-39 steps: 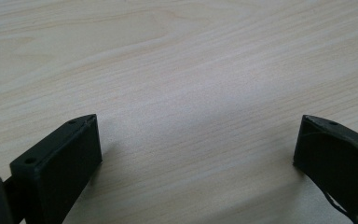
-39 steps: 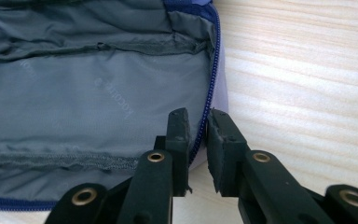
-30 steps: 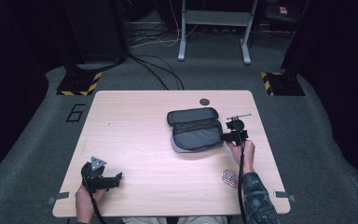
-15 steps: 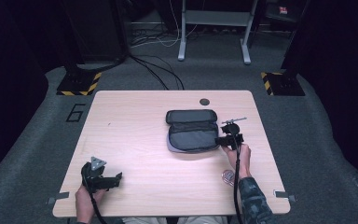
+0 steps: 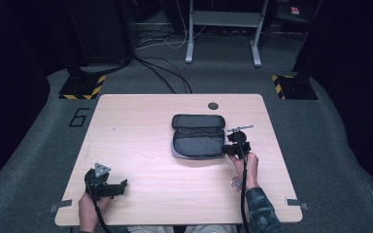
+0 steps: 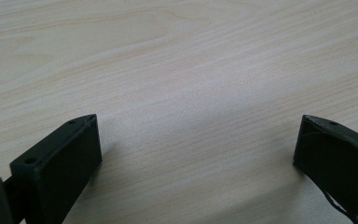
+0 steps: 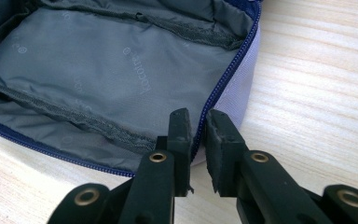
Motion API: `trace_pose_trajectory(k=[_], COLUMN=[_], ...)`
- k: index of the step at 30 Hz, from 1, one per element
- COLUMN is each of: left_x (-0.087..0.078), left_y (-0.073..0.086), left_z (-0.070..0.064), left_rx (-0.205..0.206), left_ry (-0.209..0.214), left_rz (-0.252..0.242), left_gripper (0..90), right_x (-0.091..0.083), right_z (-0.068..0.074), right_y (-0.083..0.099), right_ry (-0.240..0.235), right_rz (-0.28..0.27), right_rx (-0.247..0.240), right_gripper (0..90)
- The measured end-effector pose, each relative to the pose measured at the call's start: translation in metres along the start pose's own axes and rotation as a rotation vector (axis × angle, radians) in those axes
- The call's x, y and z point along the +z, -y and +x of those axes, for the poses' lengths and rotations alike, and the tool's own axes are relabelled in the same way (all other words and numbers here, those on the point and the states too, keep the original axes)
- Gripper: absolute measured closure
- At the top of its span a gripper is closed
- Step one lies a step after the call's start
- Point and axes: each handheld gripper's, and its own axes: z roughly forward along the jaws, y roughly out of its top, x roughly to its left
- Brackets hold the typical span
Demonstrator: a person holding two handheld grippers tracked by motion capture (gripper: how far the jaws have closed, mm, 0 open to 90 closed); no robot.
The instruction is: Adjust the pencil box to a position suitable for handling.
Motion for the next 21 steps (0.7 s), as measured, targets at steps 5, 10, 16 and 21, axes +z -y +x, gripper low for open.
trace_pose_trajectory(k=[5, 10, 16, 21], left_x=[0.000, 0.000, -0.001, -0.001], left_y=[0.000, 0.000, 0.000, 0.000], left_z=[0.001, 0.001, 0.001, 0.001], left_rx=[0.010, 0.010, 0.009, 0.007], left_ry=[-0.001, -0.001, 0.002, 0.002], left_rz=[0.002, 0.002, 0.007, 0.007], left_gripper=[0.5, 0.5, 0.6, 0.5], right_x=[0.000, 0.000, -0.002, -0.003], right_z=[0.005, 0.011, 0.015, 0.018], right_y=[0.002, 0.004, 0.008, 0.011], right_ry=[-0.015, -0.018, -0.037, -0.072], right_rz=[0.006, 0.009, 0.012, -0.004], right_rx=[-0.014, -0.036, -0.043, -0.044], right_gripper=[80.6, 80.8, 80.5, 67.6])
